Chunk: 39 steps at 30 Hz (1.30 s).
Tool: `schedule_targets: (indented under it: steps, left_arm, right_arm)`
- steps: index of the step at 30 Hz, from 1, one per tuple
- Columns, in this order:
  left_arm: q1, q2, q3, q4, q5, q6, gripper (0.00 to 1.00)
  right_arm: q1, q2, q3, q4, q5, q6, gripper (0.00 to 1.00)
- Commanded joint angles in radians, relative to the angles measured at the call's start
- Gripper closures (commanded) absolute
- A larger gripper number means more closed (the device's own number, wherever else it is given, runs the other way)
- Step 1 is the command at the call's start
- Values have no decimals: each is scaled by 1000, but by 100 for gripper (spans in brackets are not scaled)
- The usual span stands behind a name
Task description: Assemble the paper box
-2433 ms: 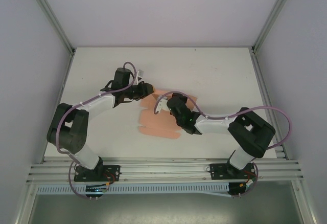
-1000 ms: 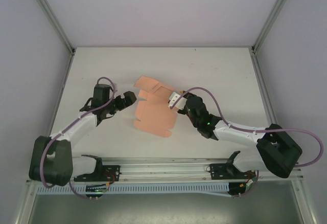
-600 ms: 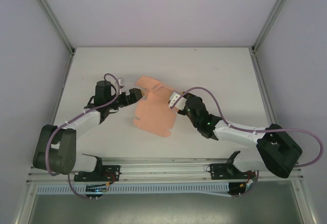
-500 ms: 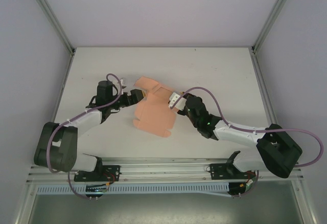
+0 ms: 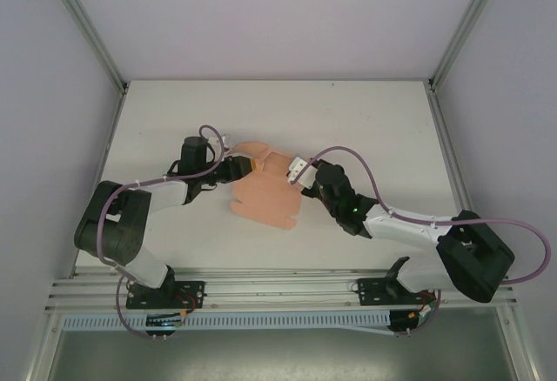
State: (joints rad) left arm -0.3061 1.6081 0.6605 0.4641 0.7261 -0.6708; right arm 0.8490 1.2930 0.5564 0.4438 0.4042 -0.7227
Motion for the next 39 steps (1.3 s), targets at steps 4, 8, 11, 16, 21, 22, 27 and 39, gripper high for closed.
schedule_targets:
  steps: [4, 8, 11, 16, 21, 22, 27, 39]
  left_arm:
    - [-15, -5, 8, 5, -36, 4, 77]
    - [-15, -44, -7, -45, -69, 24, 76]
    - [-15, -99, -29, -94, -95, 53, 57]
    - [-16, -244, -78, -256, -218, 85, 16]
    - [-13, -463, -119, -483, -371, 86, 1]
    - [-12, -502, -113, -536, -406, 85, 1]
    - [32, -597, -58, -717, -627, 58, 1]
    - [180, -216, 233, -623, -429, 148, 1]
  right_arm:
    - [13, -9, 27, 42, -25, 44, 100]
    - [13, -13, 26, 33, -6, 25, 100]
    - [11, -17, 33, 14, 9, -3, 100]
    - [-12, -17, 71, -94, 21, -60, 100]
    - [-41, 11, 136, -239, 30, -114, 100]
    - [-43, 20, 142, -243, 35, -127, 100]
    - [-44, 72, 170, -226, 54, -202, 100]
    - [-12, 98, 166, -237, 18, -249, 100]
